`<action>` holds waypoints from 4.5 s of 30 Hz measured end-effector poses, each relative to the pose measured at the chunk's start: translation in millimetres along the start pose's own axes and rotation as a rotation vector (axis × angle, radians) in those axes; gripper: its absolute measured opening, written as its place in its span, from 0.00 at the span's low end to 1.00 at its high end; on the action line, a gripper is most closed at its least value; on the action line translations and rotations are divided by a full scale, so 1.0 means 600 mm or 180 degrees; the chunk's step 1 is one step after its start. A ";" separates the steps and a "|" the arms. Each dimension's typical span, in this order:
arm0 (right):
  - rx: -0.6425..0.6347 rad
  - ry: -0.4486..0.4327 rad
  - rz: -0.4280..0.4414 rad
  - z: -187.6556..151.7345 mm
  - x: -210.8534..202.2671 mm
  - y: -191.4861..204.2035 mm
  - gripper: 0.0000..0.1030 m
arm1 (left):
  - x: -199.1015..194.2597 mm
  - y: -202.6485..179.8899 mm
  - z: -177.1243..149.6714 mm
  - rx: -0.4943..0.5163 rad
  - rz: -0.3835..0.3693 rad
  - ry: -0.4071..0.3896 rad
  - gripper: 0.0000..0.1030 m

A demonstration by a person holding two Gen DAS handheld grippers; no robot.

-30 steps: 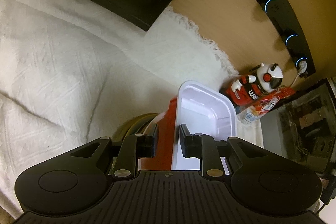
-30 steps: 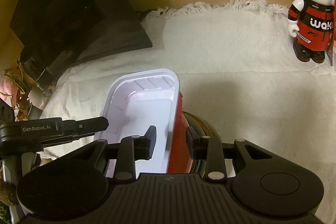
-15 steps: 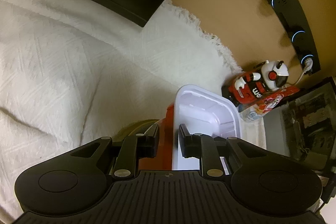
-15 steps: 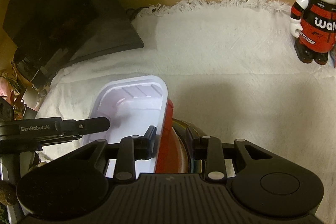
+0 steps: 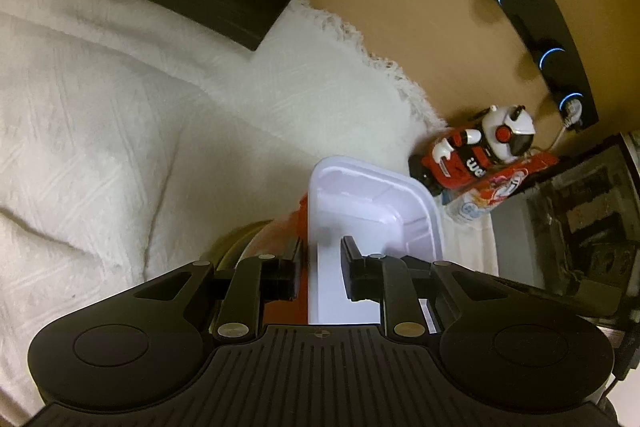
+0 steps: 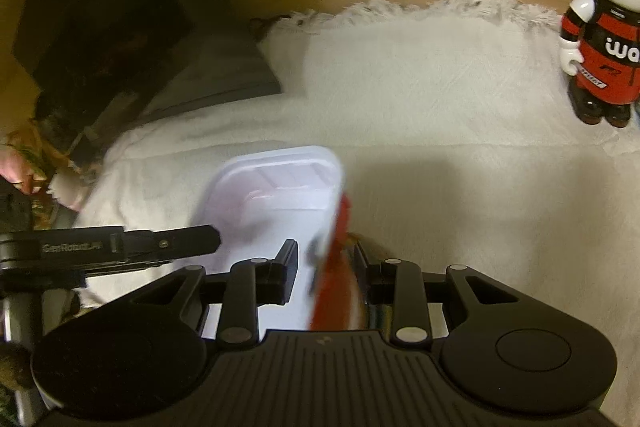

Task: Organize plates and bowls
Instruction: 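Lower the lavender container onto the bowl stack with both grippers and settle it, then open both grippers and pull them back from the stacked container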

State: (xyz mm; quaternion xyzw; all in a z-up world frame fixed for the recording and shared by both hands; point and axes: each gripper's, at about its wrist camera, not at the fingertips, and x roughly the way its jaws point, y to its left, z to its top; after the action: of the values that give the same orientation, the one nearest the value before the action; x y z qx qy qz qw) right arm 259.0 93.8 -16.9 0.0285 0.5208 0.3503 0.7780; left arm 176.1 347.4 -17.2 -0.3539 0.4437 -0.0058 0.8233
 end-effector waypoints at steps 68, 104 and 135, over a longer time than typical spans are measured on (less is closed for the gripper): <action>-0.0067 -0.0031 -0.0010 -0.027 -0.052 0.052 0.32 | -0.042 -0.013 -0.035 0.0091 0.0028 -0.0030 0.23; 0.0231 -0.0584 -0.0423 -0.057 -0.090 0.073 0.35 | -0.086 0.035 -0.001 0.0298 -0.0422 -0.0387 0.23; -0.0299 -0.0760 -0.0547 -0.404 -0.247 0.090 0.48 | -0.230 -0.181 -0.478 0.1323 0.0921 -0.1226 0.15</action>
State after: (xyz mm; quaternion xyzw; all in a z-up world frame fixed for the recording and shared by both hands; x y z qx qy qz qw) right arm -1.3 -28.6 12.0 -0.0112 0.4081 0.3005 0.8620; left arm -85.3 144.9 44.5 -0.1058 0.3148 0.0880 0.9391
